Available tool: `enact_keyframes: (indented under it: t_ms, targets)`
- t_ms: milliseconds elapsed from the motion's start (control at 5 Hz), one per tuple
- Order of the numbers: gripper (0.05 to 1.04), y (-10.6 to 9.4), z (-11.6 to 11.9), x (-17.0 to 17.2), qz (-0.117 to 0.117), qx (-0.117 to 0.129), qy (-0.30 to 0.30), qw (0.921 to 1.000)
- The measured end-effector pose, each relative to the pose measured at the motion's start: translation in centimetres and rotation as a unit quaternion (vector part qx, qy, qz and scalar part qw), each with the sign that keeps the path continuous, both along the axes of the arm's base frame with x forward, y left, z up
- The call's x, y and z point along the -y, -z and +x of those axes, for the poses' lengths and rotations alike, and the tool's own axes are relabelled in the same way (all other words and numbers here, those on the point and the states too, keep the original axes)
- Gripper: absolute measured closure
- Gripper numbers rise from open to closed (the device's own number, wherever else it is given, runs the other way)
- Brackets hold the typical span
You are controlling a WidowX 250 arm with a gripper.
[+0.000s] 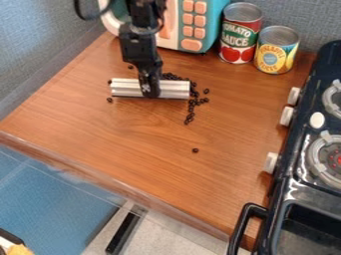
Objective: Sweep into pile
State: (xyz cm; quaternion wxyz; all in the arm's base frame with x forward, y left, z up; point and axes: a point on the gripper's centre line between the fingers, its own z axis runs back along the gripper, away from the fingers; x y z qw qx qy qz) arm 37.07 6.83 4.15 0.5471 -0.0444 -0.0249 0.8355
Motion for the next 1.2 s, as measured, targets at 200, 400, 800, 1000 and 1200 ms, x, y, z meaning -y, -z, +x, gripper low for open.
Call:
enact_keyframes:
  t_ms: [200,400,800,1000,1200]
  targets:
    - [0.711,-2.3,-1.0,0.0,-0.011,0.023,0.001,0.9997]
    - [0.711,-3.5,-2.1,0.0,-0.024,0.036,0.005,0.999]
    - [0.711,-2.0,-6.1,3.5,-0.03,0.006,0.022,0.9993]
    - [0.711,-0.6,-7.1,4.9,-0.014,-0.003,0.016,0.9998]
    - [0.711,0.3,-8.0,6.8,-0.005,-0.009,-0.01,0.9999]
